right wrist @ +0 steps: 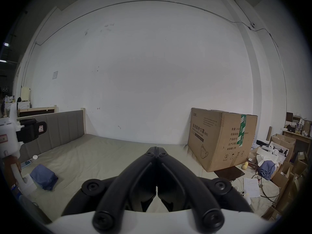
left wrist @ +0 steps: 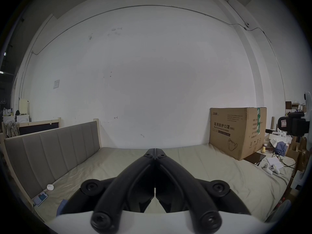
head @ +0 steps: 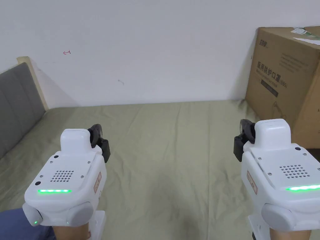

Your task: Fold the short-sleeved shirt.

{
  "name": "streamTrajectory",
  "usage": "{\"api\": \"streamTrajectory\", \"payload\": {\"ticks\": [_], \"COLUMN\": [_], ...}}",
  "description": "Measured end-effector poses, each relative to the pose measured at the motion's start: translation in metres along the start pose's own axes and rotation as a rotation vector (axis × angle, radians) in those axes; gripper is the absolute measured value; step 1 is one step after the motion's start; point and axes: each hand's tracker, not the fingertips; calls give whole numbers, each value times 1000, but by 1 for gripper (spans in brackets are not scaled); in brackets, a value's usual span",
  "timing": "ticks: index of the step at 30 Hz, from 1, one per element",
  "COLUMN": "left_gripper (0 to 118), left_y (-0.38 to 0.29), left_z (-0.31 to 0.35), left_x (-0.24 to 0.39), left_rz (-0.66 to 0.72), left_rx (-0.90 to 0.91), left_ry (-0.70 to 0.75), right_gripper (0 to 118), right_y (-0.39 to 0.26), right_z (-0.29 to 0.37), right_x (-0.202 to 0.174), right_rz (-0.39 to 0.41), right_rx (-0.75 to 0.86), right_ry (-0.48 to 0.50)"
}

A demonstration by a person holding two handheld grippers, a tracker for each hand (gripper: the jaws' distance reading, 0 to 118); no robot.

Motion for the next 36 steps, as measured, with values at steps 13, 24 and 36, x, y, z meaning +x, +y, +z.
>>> {"api": "streamTrajectory", "payload": {"ticks": [13, 24, 36], "left_gripper": [0, 0, 0], "left_y": [0, -2, -3], "left_z": [3, 3, 3], "left_x": [0, -3, -5], "left_rz": [-12, -4, -4], "left_rx": [-4, -9, -8], "left_ry": [1, 2, -3], "right_gripper": [0, 0, 0], "right_y": [1, 1, -1], "right_z": [2, 2, -1], "right_x": [-3, -4, -7], "right_rz": [4, 9, 10], "right_rx": [1, -1, -5], "right_ry": [9, 11, 17]}}
